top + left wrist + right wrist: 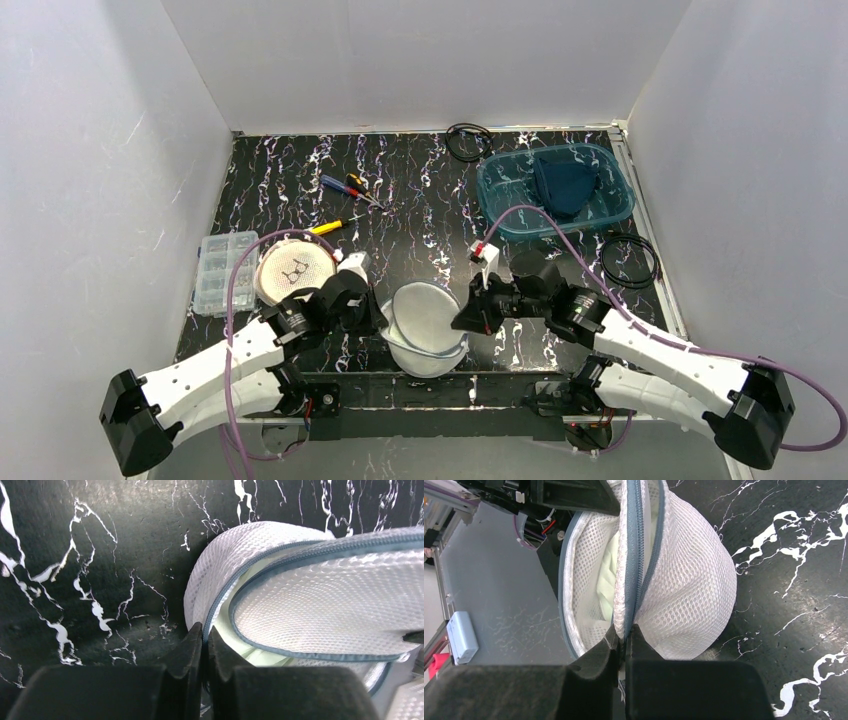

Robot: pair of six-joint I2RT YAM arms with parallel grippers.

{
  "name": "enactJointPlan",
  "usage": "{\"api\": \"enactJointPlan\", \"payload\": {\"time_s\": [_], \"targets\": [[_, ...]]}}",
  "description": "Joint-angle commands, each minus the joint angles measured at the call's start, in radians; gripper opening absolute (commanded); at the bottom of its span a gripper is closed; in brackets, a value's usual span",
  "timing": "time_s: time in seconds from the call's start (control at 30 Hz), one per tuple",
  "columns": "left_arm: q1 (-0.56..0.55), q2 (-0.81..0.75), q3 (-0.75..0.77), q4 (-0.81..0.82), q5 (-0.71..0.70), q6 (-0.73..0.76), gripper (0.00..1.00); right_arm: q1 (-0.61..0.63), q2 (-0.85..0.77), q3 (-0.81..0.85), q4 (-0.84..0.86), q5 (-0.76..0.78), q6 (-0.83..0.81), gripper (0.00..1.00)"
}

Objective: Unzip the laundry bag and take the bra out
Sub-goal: Pick up the laundry bag at the center of the board.

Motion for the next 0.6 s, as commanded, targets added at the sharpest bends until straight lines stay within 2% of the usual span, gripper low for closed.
{"api": "enactJointPlan", "payload": {"time_s": [0.0,0.03,0.07,0.13,0.2,0.3,0.4,0.57], "targets": [[-0.004,-0.011,0.039,0.001,-0.002,0.058,0.00,-0.002,-0.057,-0.032,0.096,-0.022,0.047,0.01],[-0.004,-0.016,0.061,-0.018,-0.012,0.080,0.00,-0.002,-0.070,-0.037,0.105,-0.007,0.061,0.09],[-0.003,-0.020,0.089,-0.042,-0.027,0.103,0.00,-0.003,-0.086,-0.040,0.112,0.017,0.074,0.20],[-0.004,-0.016,0.168,-0.110,-0.072,0.156,0.00,-0.003,-0.132,-0.043,0.126,0.075,0.107,0.51],[-0.004,0.009,0.270,-0.187,-0.120,0.219,0.00,-0.002,-0.175,-0.038,0.130,0.161,0.144,0.65],[-0.004,0.075,0.439,-0.293,-0.193,0.315,0.00,-0.002,-0.231,-0.016,0.119,0.296,0.196,0.74],[-0.004,0.146,0.588,-0.367,-0.246,0.380,0.00,-0.002,-0.261,-0.006,0.144,0.393,0.280,0.76],[-0.005,0.252,0.750,-0.416,-0.308,0.407,0.00,-0.003,-0.192,0.040,0.181,0.417,0.449,0.77]]}}
